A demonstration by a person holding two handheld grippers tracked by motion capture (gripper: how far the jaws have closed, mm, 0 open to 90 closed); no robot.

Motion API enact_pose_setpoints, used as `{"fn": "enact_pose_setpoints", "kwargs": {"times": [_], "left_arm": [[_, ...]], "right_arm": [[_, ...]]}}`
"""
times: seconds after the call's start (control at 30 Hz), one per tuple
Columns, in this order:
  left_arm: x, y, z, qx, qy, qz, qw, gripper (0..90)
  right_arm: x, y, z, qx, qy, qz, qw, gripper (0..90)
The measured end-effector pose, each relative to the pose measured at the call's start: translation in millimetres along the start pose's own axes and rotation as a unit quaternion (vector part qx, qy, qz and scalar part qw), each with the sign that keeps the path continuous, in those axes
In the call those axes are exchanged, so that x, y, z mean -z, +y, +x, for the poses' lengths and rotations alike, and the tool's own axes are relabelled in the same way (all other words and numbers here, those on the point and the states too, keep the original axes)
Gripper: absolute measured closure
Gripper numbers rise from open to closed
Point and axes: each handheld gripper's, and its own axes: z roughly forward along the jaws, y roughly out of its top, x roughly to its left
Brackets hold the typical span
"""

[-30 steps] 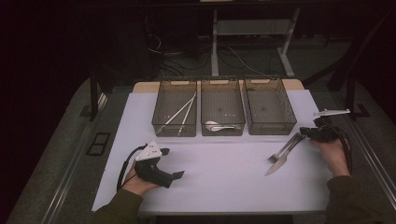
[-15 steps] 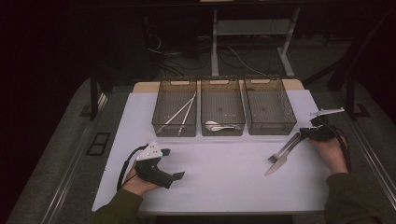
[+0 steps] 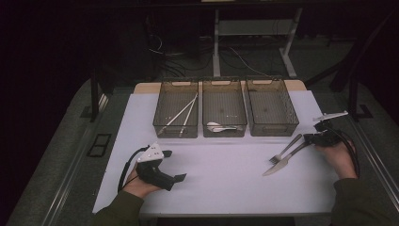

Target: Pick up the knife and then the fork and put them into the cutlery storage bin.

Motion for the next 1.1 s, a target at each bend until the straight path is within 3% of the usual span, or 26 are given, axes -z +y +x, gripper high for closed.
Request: {"fn": "enact_pose_setpoints", "kwargs": {"times": [0.23, 0.43, 0.67, 0.87, 1.03, 1.1], "left_arm": [[-0.1, 0.3, -0.3, 0.002, -0.005, -0.001, 1.0000, 0.0], [-0.2, 0.2, -0.4, 0.000, -0.006, -0.001, 1.0000, 0.0], [-0.6, 0.6, -0.9, -0.003, -0.008, -0.001, 1.0000, 0.0], [0.0, 0.6, -1.2, -0.003, -0.008, 0.002, 1.0000, 0.0], [-0.3, 0.5, -1.2, -0.002, -0.008, 0.002, 1.0000, 0.0], [-0.4, 0.6, -1.1, -0.003, -0.009, 0.001, 1.0000, 0.0]], "right_arm": [[6.8, -6.6, 4.9, 0.007, 0.017, 0.007, 0.9998, 89.6], [9.8, -7.9, 20.1, 0.039, 0.039, 0.022, 0.9983, 89.6], [14.5, -12.5, 36.1, 0.062, 0.059, 0.036, 0.9957, 89.6], [16.8, -15.5, 50.9, 0.091, 0.081, 0.045, 0.9914, 89.6], [20.5, -19.4, 58.7, 0.114, 0.082, 0.051, 0.9888, 89.6], [22.0, -20.7, 57.9, 0.112, 0.077, 0.045, 0.9896, 89.6]]}}
